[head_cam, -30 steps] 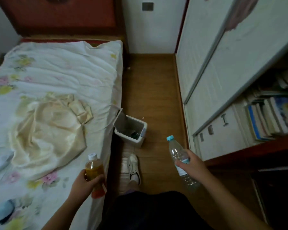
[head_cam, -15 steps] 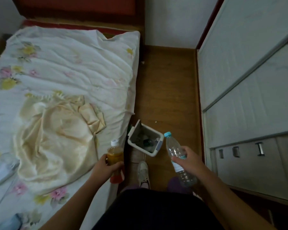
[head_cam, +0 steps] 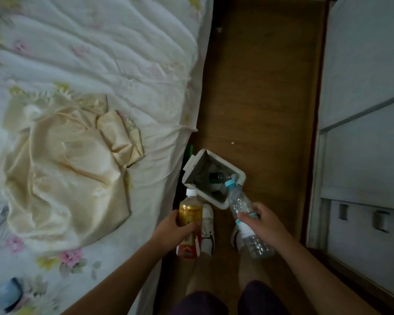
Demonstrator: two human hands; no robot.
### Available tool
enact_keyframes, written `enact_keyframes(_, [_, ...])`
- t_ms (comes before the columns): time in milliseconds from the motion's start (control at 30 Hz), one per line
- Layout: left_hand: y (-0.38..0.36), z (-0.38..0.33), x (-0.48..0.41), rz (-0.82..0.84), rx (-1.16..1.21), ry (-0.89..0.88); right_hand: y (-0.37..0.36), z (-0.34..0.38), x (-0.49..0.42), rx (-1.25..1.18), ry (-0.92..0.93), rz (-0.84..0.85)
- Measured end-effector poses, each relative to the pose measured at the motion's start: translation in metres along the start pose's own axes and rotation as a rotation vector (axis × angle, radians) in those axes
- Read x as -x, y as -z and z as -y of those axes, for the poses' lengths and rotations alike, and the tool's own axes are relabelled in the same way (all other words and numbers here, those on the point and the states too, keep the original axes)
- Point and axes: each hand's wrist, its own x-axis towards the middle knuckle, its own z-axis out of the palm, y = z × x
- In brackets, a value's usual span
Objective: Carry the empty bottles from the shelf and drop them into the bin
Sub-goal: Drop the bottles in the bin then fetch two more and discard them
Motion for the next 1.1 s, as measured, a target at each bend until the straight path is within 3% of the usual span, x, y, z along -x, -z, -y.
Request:
enact_keyframes(367, [-0.063, 0.003, -0.159, 0.121, 0.338, 0.270, -0.005, -0.046, -0.155, 0.019, -0.047, 0.063])
enact_keyframes(600, [-0.074, -0.007, -0.189, 0.024, 0.535, 0.360, -0.009, -0.065, -0.174, 0.070, -0.082, 0.091])
enact_keyframes(867, [-0.070, -0.012, -0.190, -0.059, 0.448, 0.192, -0.007, -0.051, -0.177, 0.020, -0.121, 0.101])
enact_keyframes(1000, [-0.070, -0.009, -0.194, -0.161, 0.235, 0.036, -0.011, -0.029, -0.190, 0.033, -0.101, 0.067])
enact_keyframes(1100, [-0.068, 0.000, -0.191, -0.141, 0.096, -0.038, -0.019, -0.015, -0.204, 0.033, -0.107, 0.055])
